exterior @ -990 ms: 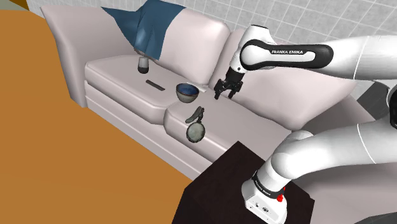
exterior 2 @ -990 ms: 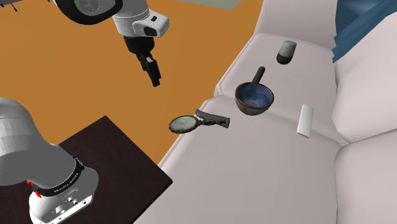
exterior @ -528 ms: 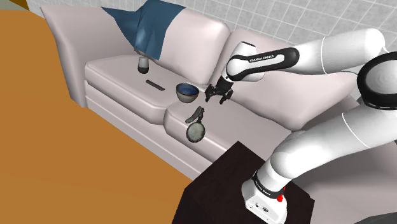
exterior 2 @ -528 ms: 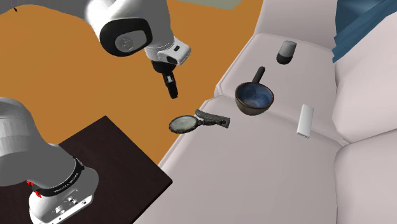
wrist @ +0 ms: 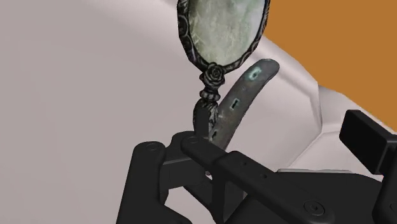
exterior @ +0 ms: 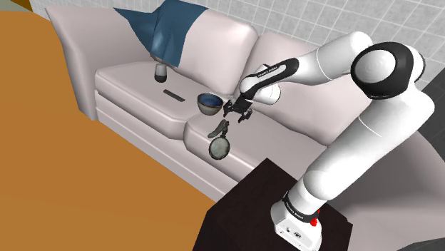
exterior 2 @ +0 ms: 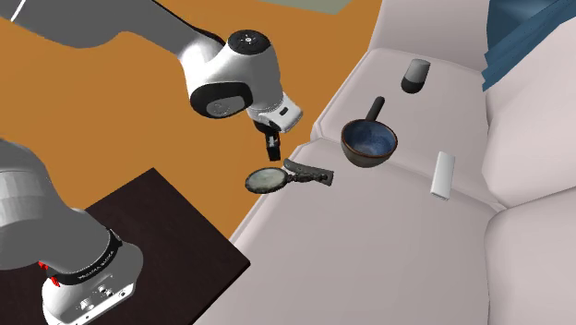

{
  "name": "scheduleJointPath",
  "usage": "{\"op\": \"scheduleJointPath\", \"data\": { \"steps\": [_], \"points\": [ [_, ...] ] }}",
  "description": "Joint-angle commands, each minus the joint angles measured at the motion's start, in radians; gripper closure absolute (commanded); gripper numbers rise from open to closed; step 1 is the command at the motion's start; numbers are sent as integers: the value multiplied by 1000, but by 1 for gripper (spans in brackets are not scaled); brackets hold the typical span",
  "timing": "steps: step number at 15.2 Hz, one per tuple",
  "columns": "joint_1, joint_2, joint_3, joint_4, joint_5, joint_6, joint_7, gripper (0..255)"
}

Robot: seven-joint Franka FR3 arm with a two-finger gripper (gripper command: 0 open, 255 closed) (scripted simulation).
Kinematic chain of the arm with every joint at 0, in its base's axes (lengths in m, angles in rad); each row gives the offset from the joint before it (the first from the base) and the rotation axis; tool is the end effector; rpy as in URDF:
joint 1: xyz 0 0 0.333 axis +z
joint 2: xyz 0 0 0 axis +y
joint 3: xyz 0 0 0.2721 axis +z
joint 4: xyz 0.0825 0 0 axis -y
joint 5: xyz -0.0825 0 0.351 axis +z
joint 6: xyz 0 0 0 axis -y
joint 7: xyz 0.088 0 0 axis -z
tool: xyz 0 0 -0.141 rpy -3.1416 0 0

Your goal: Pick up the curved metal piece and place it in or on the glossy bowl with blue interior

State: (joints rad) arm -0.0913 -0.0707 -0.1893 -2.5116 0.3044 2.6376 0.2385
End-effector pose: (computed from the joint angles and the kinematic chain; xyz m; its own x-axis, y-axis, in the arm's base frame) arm 0.4472 -0.1306 0.2732 0.7020 -0.7034 0.1115 -0.6682 -0.7046 -0.2387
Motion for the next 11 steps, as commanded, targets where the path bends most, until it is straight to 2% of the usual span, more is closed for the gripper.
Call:
{"op": "scheduleJointPath", "data": {
  "steps": [1, 5, 11],
  "points": [
    [2, 87, -13, 39, 99, 59, -35, 0],
    [-29, 251, 13, 127, 333, 148, -136, 0],
    [-155, 488, 123, 302, 645, 240, -275, 0]
  ]
}}
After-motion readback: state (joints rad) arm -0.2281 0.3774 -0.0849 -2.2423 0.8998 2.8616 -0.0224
